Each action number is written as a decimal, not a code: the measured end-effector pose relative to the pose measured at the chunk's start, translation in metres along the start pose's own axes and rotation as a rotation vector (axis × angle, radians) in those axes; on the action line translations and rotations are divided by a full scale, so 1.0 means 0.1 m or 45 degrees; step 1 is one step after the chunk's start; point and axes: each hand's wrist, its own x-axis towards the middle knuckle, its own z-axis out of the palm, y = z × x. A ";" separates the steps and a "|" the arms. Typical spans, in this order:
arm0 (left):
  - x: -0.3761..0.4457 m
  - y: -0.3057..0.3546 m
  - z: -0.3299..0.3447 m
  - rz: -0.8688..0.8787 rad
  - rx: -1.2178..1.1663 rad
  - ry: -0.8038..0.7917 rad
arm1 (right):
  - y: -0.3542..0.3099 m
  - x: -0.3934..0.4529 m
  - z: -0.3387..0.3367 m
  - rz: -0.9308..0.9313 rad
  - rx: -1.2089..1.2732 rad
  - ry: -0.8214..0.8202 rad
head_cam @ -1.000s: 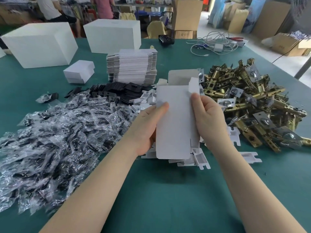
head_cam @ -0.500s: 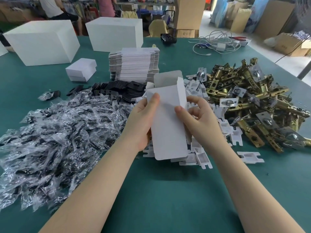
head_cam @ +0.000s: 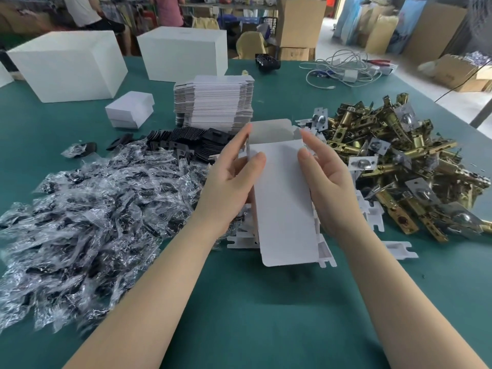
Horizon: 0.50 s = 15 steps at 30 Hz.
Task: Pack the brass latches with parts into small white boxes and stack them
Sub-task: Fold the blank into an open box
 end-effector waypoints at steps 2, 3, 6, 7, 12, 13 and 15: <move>0.01 0.01 -0.02 0.000 0.021 -0.031 | -0.02 0.03 0.01 -0.021 -0.011 -0.003; 0.01 0.01 -0.03 -0.001 0.022 -0.040 | -0.03 0.03 0.01 -0.024 -0.022 -0.010; 0.02 0.01 -0.05 0.003 -0.013 -0.018 | -0.02 0.05 0.00 -0.030 -0.036 -0.031; 0.02 -0.01 -0.05 0.010 -0.023 0.006 | -0.02 0.05 -0.01 -0.027 -0.037 -0.039; 0.01 -0.03 -0.04 0.034 0.000 0.050 | -0.01 0.06 -0.01 -0.041 -0.067 -0.035; 0.01 -0.03 -0.04 0.028 0.005 0.061 | -0.02 0.06 -0.01 -0.040 -0.069 -0.037; 0.02 -0.02 -0.04 0.021 0.028 0.072 | -0.02 0.05 0.00 -0.030 -0.084 -0.048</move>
